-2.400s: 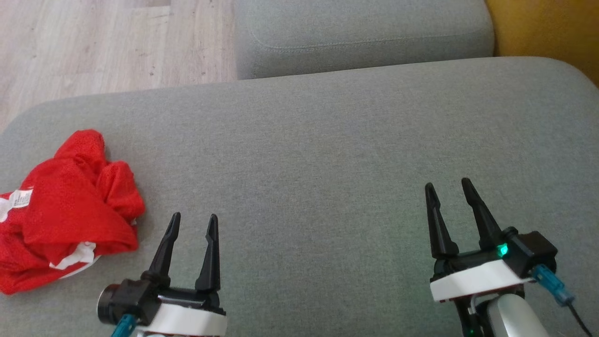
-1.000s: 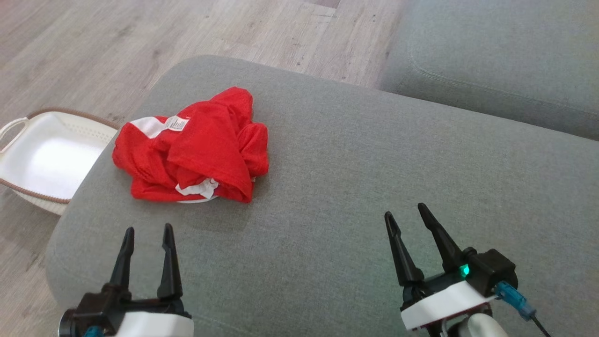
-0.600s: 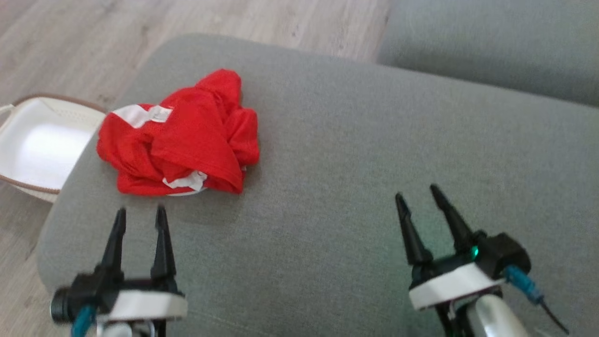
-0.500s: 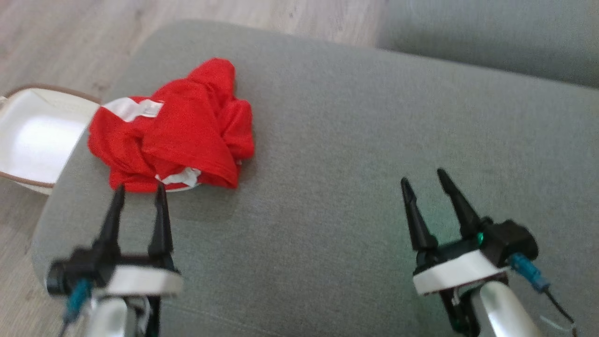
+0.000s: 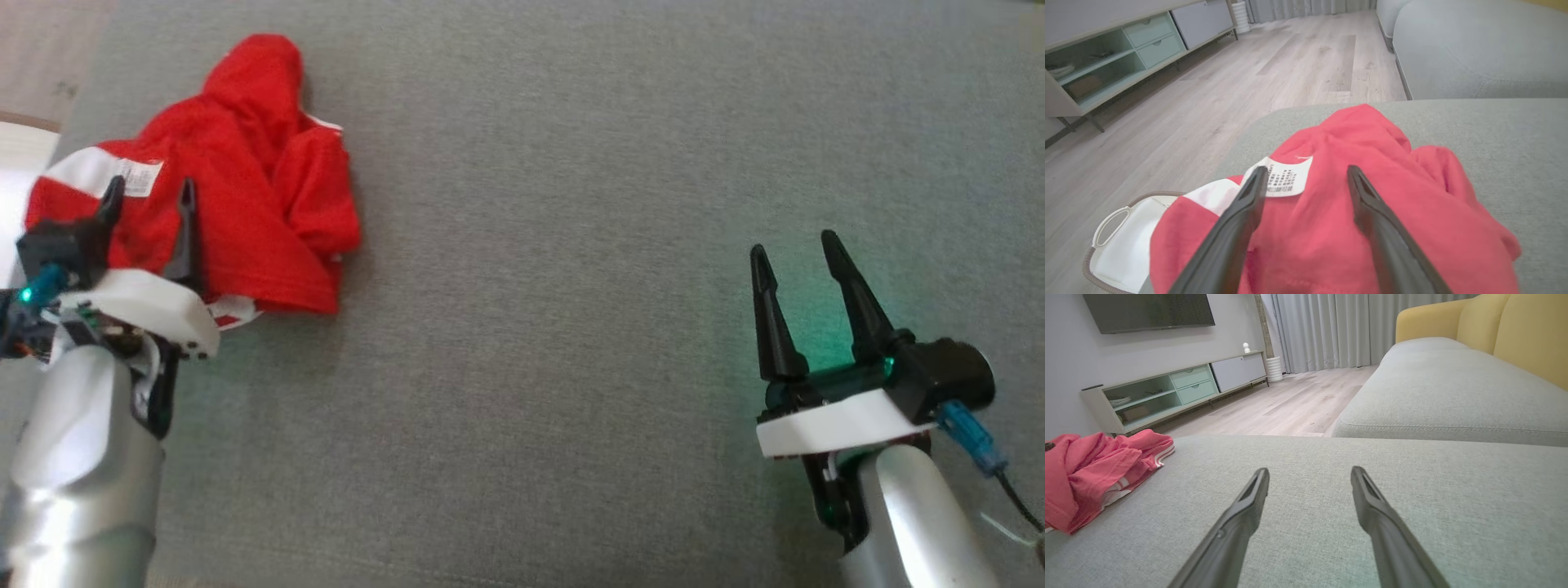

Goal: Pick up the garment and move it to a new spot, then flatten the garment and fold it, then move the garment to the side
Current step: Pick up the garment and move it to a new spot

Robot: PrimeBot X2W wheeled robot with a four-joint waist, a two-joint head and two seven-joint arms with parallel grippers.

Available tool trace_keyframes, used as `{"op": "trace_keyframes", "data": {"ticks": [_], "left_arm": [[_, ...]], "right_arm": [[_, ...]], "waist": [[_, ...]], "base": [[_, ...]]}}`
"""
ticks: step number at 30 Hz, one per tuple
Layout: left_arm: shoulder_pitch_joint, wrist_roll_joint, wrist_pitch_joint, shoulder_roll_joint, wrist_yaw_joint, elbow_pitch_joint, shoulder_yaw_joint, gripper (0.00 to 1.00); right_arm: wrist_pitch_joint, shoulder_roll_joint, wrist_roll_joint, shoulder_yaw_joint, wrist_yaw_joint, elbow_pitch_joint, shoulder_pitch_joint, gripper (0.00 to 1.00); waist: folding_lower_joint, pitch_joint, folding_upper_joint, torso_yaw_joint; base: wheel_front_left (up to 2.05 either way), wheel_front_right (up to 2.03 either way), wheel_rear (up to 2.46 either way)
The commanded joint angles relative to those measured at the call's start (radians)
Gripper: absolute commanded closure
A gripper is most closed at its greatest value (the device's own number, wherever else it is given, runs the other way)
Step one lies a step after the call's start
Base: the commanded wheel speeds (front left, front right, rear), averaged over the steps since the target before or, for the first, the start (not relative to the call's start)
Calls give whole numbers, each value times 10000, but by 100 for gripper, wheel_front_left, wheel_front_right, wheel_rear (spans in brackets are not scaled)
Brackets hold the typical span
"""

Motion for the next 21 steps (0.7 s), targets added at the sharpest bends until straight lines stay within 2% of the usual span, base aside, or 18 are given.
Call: {"op": "trace_keyframes", "data": {"ticks": [1,4,5,9,15,21], "left_arm": [[-603,-94,140,655,-42,232,237,0],[-1061,-338,568,850,-53,1208,-180,0],[-1137,-406,595,916,-54,1356,-373,100],[-1324,-763,166,1193,-57,1661,-805,100],[-1567,-1035,-890,1510,-51,1642,-647,100],[-1848,-1054,-1877,1858,299,189,-83,100]], "right_arm": [[-109,-39,-105,248,77,-388,-325,0],[-109,-39,-116,275,77,-428,-386,0],[-109,-39,-122,276,77,-434,-395,0],[-109,-39,-76,231,77,-432,-403,0],[-109,-39,123,293,77,-353,-340,0],[-109,-39,423,404,77,-323,-243,0]], "waist": [[-3,244,0,-279],[-3,335,0,-443],[-3,345,0,-476],[-3,268,0,-585],[-3,-48,0,-703],[-3,-549,0,-918]], "base": [[0,0,0],[0,0,0],[0,0,0],[0,0,0],[0,0,0],[0,0,0]]}}
